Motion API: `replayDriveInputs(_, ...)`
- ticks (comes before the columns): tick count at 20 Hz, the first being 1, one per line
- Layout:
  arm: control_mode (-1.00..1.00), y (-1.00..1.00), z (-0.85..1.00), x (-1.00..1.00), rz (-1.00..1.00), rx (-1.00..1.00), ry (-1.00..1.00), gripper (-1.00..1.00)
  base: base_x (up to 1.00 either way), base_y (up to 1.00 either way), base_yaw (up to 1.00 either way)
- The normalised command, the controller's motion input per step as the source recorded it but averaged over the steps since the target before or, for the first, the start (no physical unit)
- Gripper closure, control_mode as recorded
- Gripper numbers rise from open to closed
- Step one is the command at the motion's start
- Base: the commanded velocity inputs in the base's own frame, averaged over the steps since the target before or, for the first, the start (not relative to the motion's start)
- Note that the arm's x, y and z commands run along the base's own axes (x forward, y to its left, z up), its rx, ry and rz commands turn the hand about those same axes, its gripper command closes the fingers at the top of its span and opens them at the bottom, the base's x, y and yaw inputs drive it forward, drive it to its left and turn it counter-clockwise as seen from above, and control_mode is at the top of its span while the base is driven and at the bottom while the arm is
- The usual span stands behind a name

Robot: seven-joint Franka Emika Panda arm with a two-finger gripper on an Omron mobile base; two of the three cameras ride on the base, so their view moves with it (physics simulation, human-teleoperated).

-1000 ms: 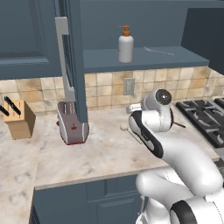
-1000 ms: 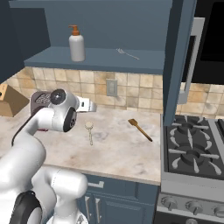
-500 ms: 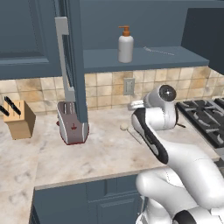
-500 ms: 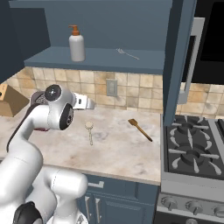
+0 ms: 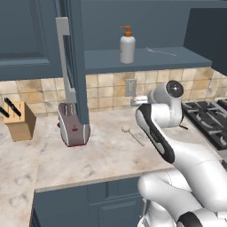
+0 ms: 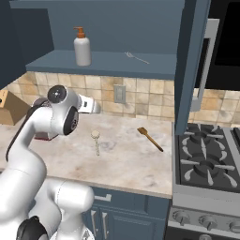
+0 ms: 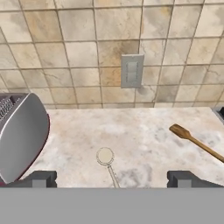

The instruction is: Pick the dish brush and soap dispenser from the cabinet and place them on the counter.

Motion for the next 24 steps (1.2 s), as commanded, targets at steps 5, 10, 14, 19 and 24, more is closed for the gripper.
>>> replayDriveInputs(5,-1.0,0.02,0.37,-0.26,0.0,0.0,-0.01,-1.0,0.0,0.0,0.0)
replayDriveInputs(10,-1.0,0.06,0.19,-0.35,0.0,0.0,0.01,-1.0,0.0,0.0,0.0)
replayDriveInputs(14,-1.0,0.06,0.36,-0.25,0.0,0.0,0.01,-1.0,0.0,0.0,0.0)
replayDriveInputs(19,-1.0,0.04,0.45,-0.19,0.0,0.0,0.0,-1.0,0.0,0.0,0.0)
replayDriveInputs(24,-1.0,0.04,0.36,-0.11,0.0,0.0,0.0,-1.0,0.0,0.0,0.0)
